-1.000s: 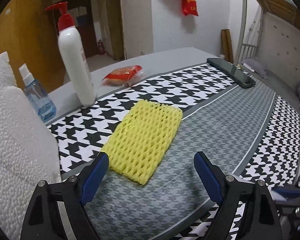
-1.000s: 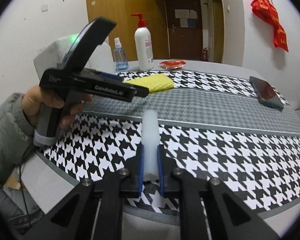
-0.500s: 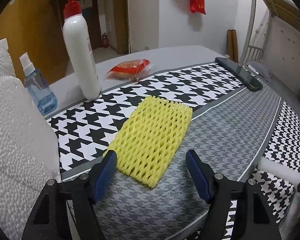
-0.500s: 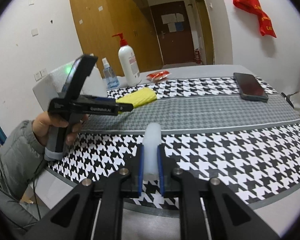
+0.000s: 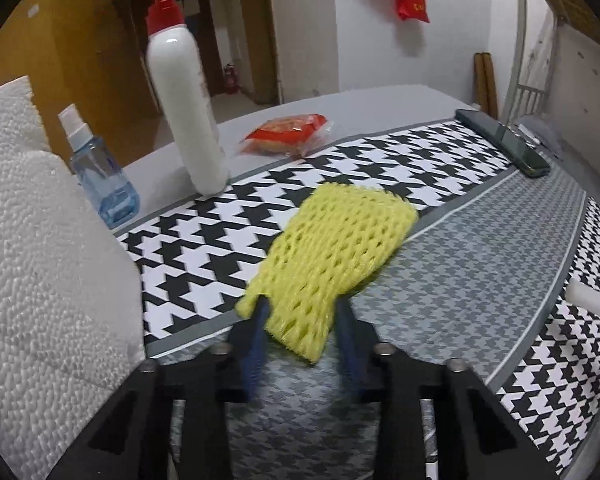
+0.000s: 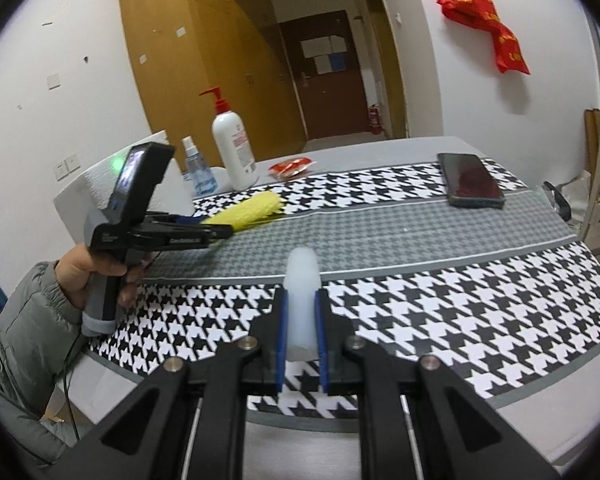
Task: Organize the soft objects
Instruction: 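Close the left tool on the yellow mesh sponge and lift it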
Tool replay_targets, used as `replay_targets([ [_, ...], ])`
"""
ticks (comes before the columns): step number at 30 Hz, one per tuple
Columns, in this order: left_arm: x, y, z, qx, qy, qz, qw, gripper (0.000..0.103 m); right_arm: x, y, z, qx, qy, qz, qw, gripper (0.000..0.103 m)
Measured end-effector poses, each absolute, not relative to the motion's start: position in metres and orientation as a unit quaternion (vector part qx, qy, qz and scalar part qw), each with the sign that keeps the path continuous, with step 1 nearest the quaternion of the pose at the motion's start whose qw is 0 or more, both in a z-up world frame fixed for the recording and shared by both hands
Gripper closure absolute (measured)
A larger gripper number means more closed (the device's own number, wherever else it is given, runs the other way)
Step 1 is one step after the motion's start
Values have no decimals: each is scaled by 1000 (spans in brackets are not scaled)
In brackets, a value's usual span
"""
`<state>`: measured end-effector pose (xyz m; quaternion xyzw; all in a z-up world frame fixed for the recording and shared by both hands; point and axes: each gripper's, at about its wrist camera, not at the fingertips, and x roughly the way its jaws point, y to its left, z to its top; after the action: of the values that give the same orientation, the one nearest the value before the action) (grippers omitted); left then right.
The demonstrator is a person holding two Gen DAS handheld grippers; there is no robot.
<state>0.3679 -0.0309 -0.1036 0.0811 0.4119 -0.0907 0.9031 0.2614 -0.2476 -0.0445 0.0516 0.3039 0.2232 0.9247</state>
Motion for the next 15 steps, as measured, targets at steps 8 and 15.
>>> replay_targets([
  [8, 354, -32, -94, 76, 389, -114, 911, 93, 263, -253, -42, 55, 305, 206, 928, 87],
  [15, 337, -29, -77, 60, 354, -137, 923, 93, 260, -256, -37, 55, 302, 193, 932, 87],
])
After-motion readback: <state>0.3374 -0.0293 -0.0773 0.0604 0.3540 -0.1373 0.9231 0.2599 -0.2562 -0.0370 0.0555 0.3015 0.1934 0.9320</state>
